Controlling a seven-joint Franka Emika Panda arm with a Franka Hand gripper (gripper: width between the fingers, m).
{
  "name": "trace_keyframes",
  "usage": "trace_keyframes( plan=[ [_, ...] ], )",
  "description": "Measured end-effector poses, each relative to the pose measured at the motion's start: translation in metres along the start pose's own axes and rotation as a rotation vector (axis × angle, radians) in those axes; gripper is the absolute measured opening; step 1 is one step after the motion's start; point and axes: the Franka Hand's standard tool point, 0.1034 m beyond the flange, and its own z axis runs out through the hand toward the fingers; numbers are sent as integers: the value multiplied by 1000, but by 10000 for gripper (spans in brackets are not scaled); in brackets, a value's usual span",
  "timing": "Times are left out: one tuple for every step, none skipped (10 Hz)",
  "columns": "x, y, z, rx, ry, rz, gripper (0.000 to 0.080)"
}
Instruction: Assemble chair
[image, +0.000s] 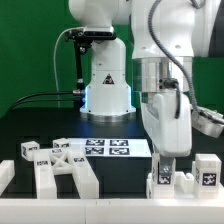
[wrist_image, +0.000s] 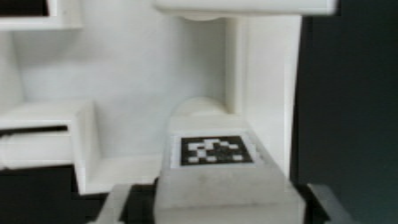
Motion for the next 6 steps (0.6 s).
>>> trace_keyframes(
  plan=[
    [0,0,0,0,1,13,284],
    [0,0,0,0,1,-9,284],
    [-1,1,0,-5,2,-108,284],
    [-2,2,0,-16,0,-234,372],
    [-3,0,-5,-8,-4,-374,554],
    [-3,-1,-7,-5,-8,-580,554]
  ],
)
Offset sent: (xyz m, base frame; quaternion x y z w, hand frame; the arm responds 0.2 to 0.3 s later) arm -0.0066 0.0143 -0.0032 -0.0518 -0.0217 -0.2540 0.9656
